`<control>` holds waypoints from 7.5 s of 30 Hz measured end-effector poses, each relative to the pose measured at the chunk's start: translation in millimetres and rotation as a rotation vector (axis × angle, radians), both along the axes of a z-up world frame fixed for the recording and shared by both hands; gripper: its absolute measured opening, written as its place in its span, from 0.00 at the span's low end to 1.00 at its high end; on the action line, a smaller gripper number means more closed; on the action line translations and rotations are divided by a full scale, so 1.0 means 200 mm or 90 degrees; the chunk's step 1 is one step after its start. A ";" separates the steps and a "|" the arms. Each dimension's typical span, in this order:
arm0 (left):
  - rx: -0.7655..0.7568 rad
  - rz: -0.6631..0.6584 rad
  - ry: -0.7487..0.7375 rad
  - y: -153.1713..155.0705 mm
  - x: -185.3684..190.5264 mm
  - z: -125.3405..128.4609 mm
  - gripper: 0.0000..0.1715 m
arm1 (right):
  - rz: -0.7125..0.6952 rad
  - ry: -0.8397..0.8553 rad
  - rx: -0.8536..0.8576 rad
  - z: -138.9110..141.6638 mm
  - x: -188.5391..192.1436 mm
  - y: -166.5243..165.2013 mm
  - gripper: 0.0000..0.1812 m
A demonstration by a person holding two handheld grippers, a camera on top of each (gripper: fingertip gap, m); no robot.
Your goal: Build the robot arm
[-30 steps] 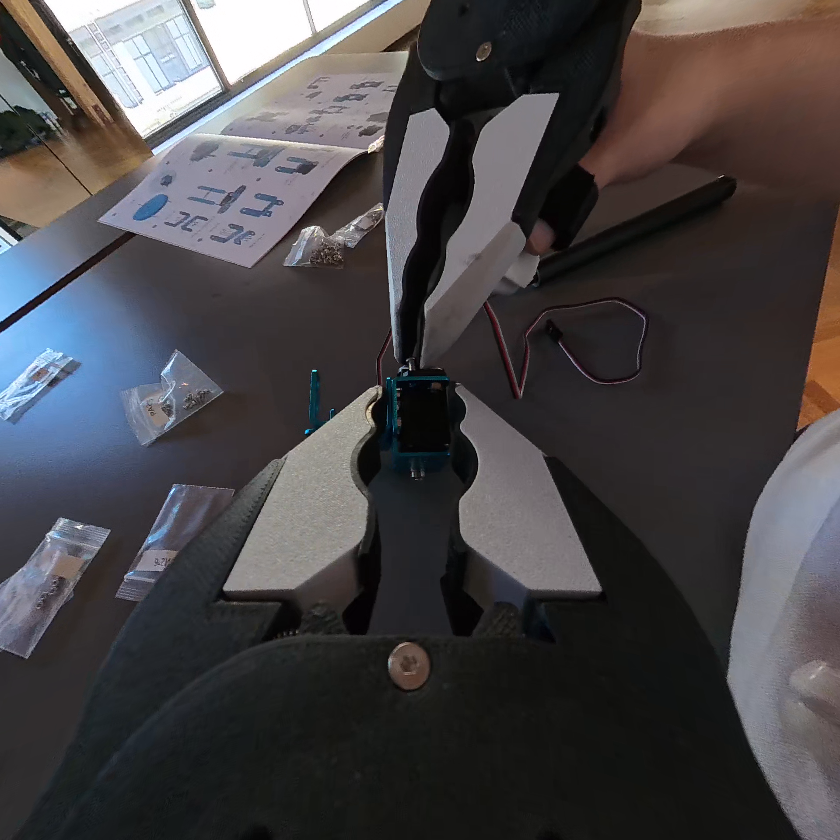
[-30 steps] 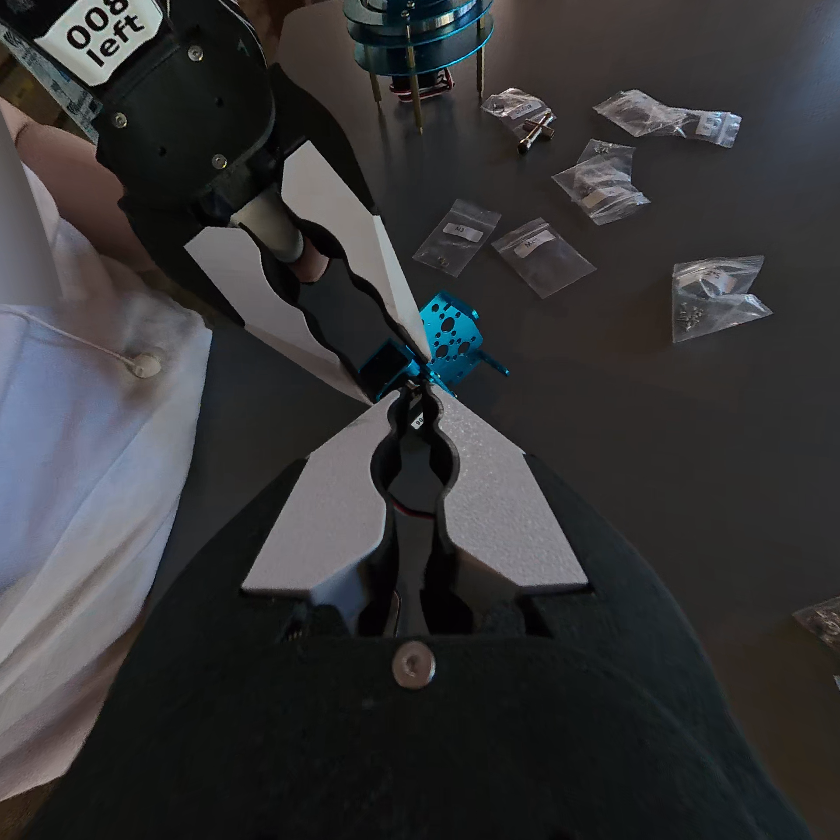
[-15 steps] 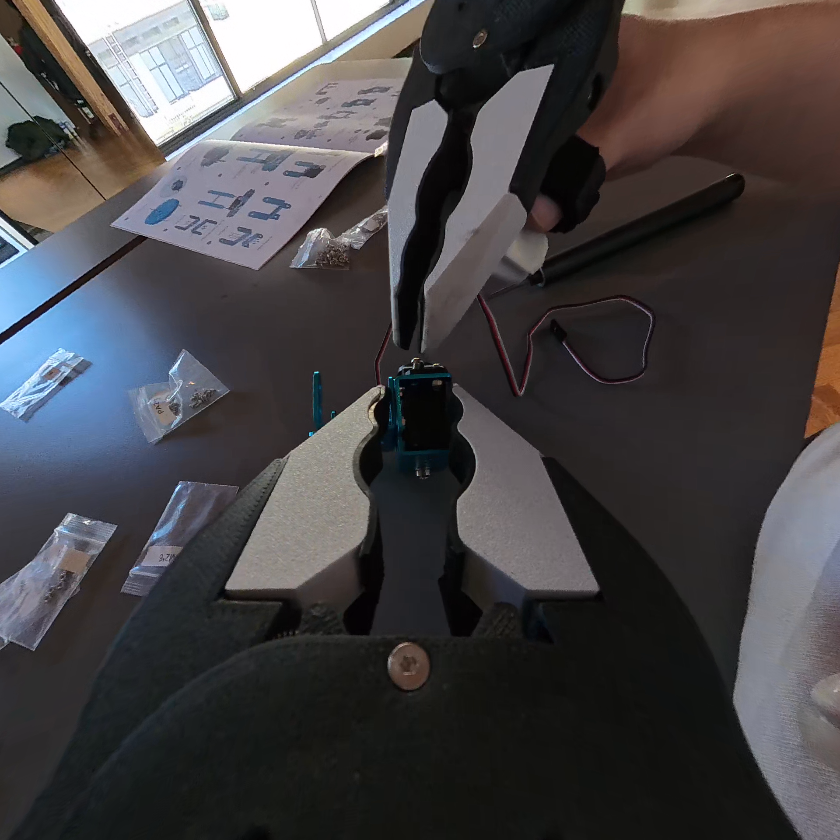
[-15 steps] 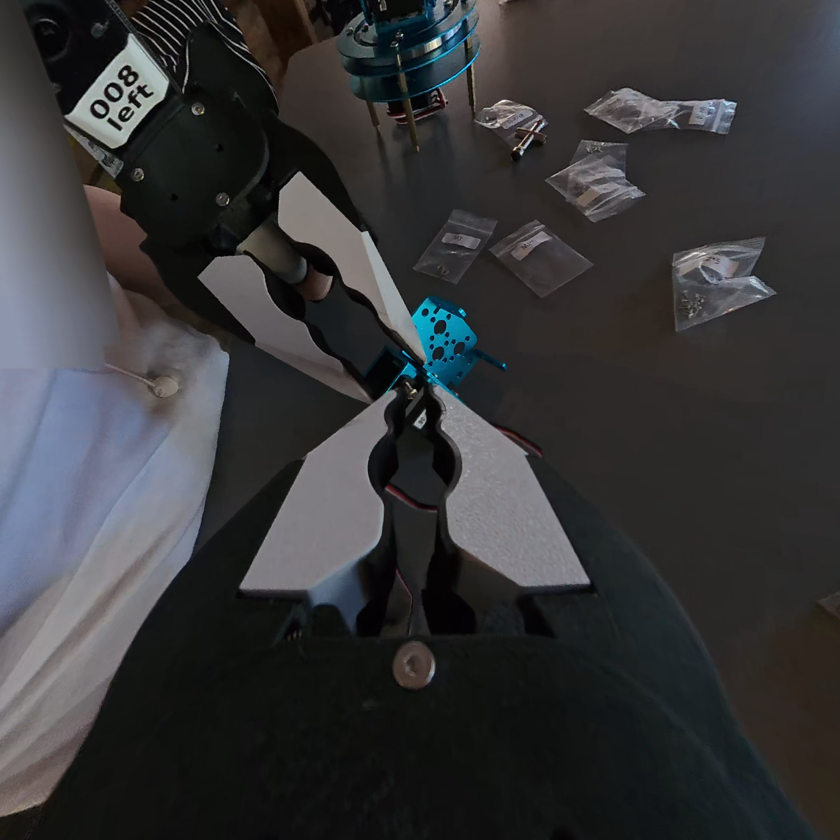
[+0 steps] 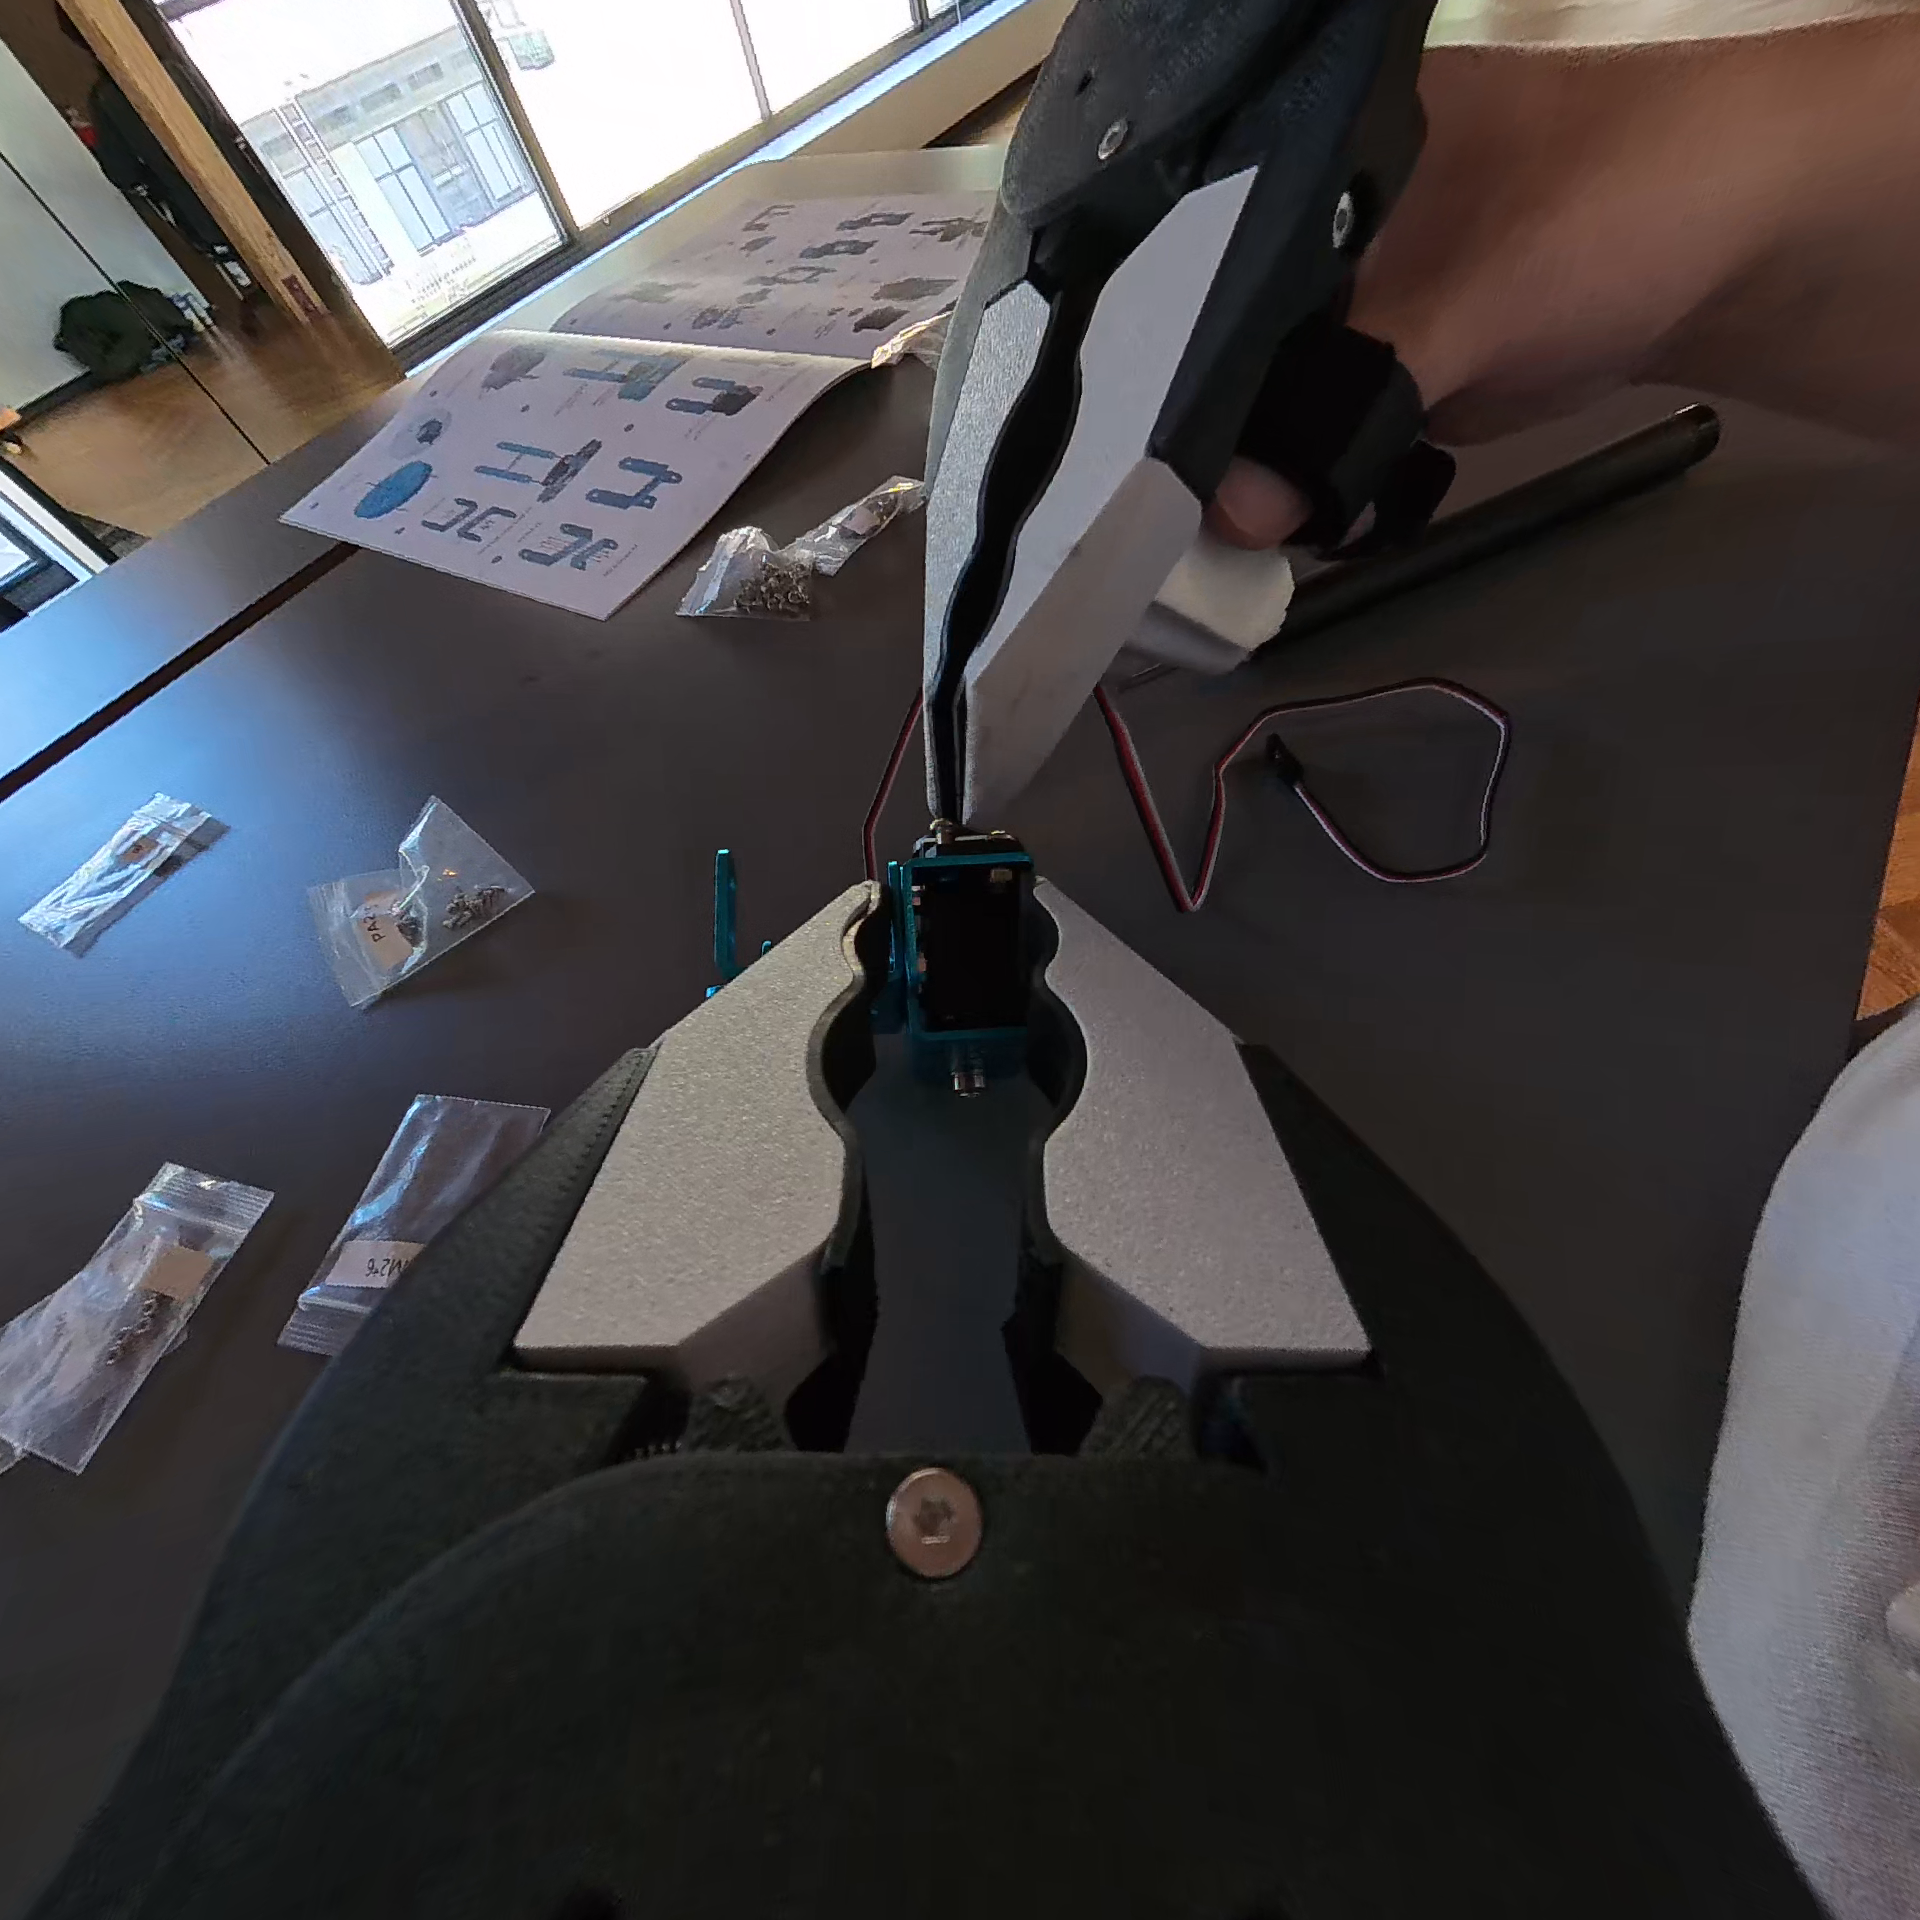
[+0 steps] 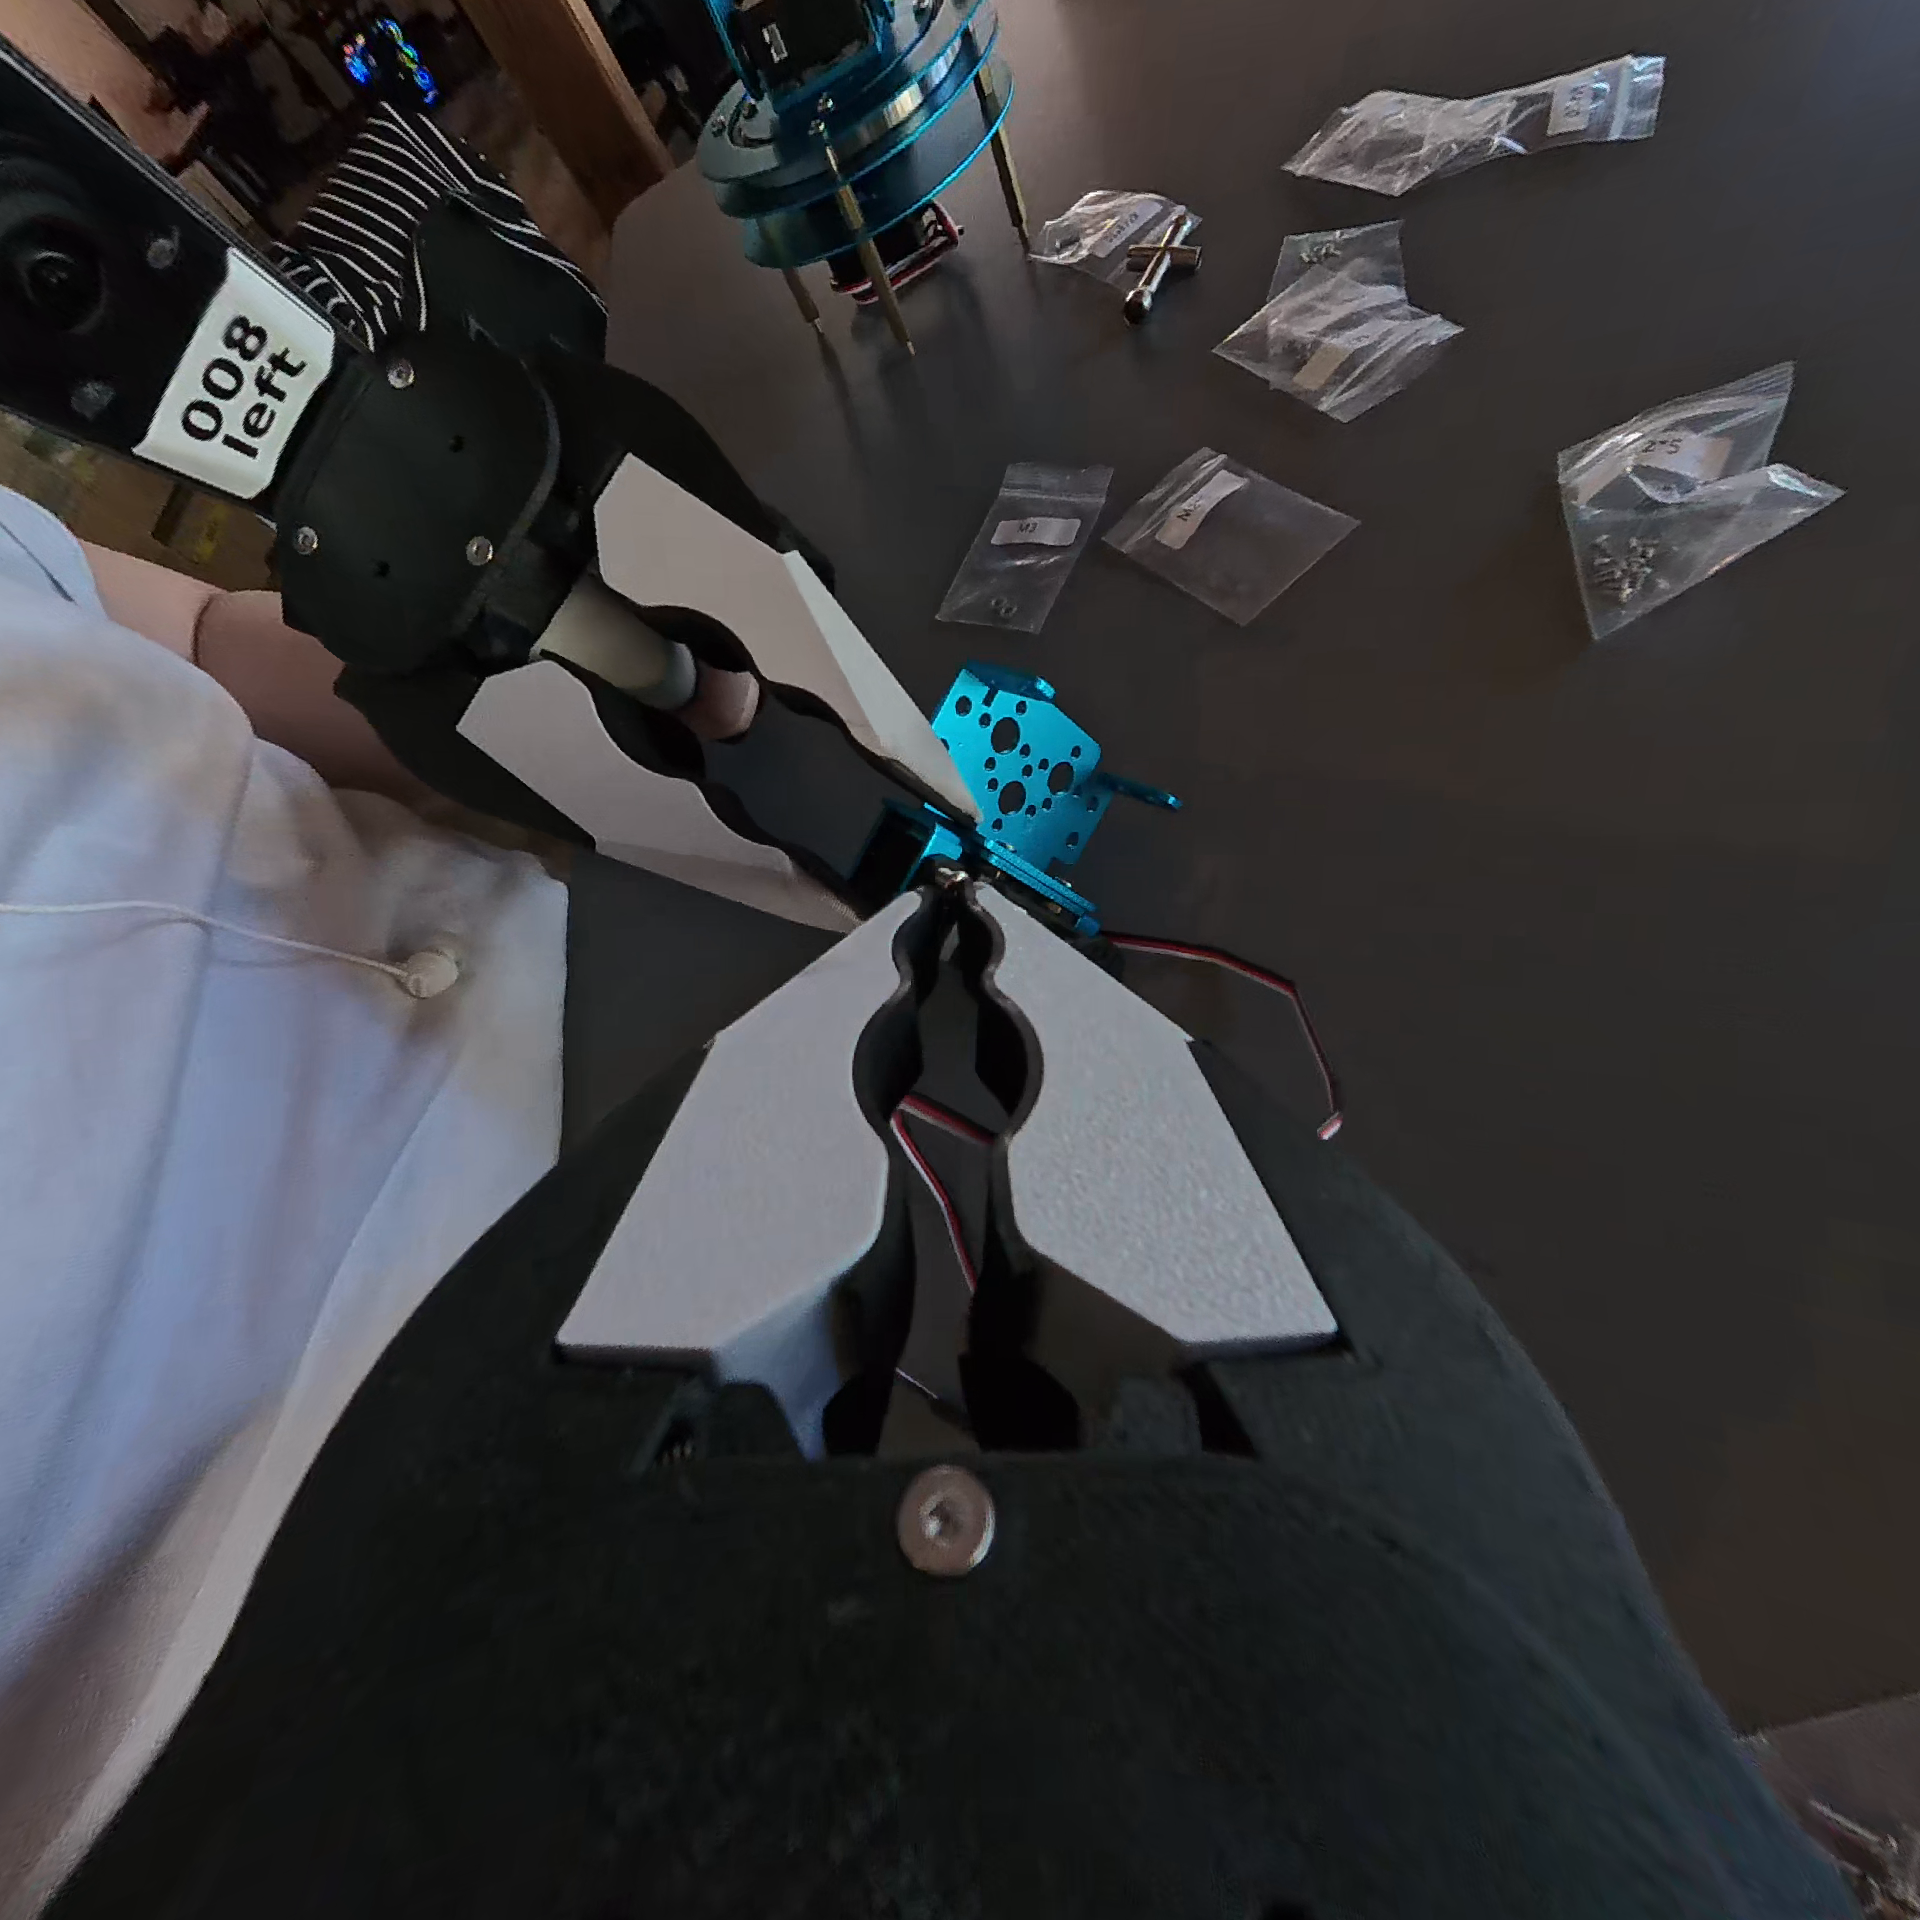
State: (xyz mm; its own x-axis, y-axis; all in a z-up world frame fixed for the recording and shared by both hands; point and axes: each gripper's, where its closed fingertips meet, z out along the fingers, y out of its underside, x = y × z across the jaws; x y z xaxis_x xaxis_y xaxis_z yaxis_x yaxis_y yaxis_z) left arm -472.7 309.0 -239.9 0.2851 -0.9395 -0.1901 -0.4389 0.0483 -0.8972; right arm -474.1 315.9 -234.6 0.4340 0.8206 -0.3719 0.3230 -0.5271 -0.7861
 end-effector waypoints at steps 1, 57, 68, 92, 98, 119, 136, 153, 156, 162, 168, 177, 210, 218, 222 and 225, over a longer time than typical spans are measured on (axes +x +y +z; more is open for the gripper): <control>0.000 0.000 -0.001 0.00 0.00 0.00 0.14 | 0.002 -0.008 0.001 -0.01 0.00 0.00 0.01; -0.007 -0.007 -0.026 0.01 0.01 0.00 0.14 | 0.109 -0.005 -0.006 0.00 -0.02 0.00 0.00; -0.014 -0.020 -0.026 0.00 0.01 -0.01 0.15 | 0.189 -0.058 0.024 0.00 -0.02 -0.01 0.00; -0.078 -0.093 -0.112 -0.08 -0.16 0.13 0.30 | 0.076 -0.059 0.094 0.02 0.03 -0.02 0.12; 0.026 -0.152 0.033 0.04 -0.23 0.02 0.41 | -0.027 -0.039 0.188 0.03 -0.01 -0.06 0.36; -0.196 -0.393 0.032 0.10 -0.12 -0.06 0.11 | -0.076 -0.001 0.149 -0.06 -0.05 0.03 0.26; -0.347 -0.397 0.013 0.12 -0.15 -0.04 0.01 | 0.065 0.019 0.149 -0.08 -0.08 0.09 0.32; -0.324 -0.403 0.016 0.11 -0.14 -0.04 0.01 | 0.060 -0.045 0.276 -0.08 -0.07 0.10 0.28; -0.317 -0.399 0.016 0.12 -0.14 -0.05 0.01 | 0.051 -0.050 0.284 -0.08 -0.07 0.11 0.26; -0.322 -0.397 0.014 0.12 -0.14 -0.04 0.01 | 0.047 -0.050 0.303 -0.07 -0.07 0.12 0.26; -0.347 -0.396 0.014 0.11 -0.14 -0.04 0.01 | 0.038 -0.007 0.266 -0.04 -0.07 0.11 0.25; -0.377 -0.372 0.012 0.13 -0.13 -0.05 0.02 | 0.002 -0.015 0.256 -0.05 -0.06 0.14 0.24; 0.115 -0.463 0.084 0.03 -0.17 -0.10 0.01 | 0.110 -0.150 0.539 -0.06 -0.11 0.01 0.26; 0.173 -0.467 0.095 0.01 -0.18 -0.11 0.01 | 0.090 -0.002 0.409 0.09 -0.07 -0.02 0.22; 0.173 -0.465 0.096 0.01 -0.18 -0.11 0.01 | 0.074 -0.051 0.416 0.07 -0.04 0.00 0.07; 0.174 -0.464 0.097 0.01 -0.18 -0.11 0.01 | 0.077 -0.074 0.377 0.01 -0.05 -0.01 0.11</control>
State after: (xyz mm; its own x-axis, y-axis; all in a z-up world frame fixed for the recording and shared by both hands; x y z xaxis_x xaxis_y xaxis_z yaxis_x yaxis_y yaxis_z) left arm -508.4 310.6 -261.3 -0.4318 -0.7940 -0.4279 -0.3293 0.5805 -0.7447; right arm -484.9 314.8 -232.6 0.3350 0.9192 0.2069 0.4547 0.0346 -0.8900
